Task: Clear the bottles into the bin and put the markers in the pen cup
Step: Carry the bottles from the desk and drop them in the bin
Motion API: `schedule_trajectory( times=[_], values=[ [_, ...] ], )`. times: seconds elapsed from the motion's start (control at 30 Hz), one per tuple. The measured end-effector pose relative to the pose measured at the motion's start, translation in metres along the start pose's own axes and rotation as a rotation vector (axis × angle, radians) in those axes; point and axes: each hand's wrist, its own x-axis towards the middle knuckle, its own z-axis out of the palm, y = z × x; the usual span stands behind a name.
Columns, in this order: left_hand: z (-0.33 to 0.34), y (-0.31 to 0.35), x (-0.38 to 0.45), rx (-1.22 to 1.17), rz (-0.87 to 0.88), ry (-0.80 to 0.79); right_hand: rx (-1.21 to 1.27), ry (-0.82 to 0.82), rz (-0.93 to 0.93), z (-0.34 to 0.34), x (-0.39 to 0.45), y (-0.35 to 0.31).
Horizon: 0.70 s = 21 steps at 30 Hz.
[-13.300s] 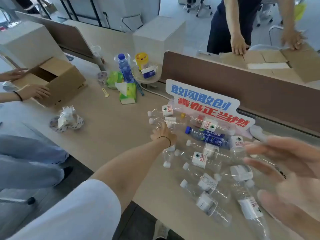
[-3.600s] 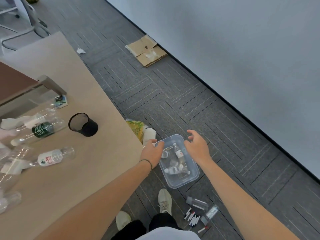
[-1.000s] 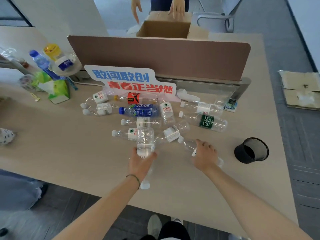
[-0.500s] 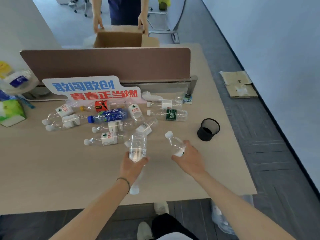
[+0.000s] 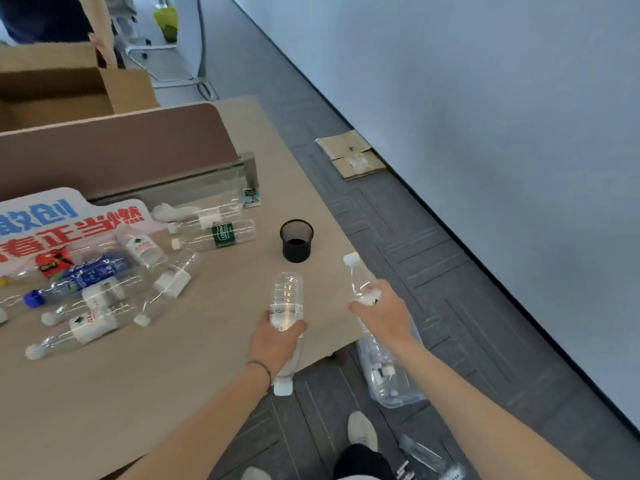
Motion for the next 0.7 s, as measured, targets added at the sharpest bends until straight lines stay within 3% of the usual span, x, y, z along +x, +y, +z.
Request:
schedule_trajectory(
  times=[0.2, 0.4, 0.7],
  values=[
    [0.097, 0.026, -0.003, 0.095, 0.017, -0.062, 0.090, 0.050, 0.088, -0.071, 0.037, 0.075],
    [0.199, 0.047, -0.002, 0.159, -0.021, -0.086, 0.031, -0.003, 0.172, -0.131, 0.082, 0.159],
    [0.311, 0.050, 0.010, 0.199, -0.143, -0.149, -0.031, -0.151, 0.284, -0.151, 0.154, 0.240]
  ],
)
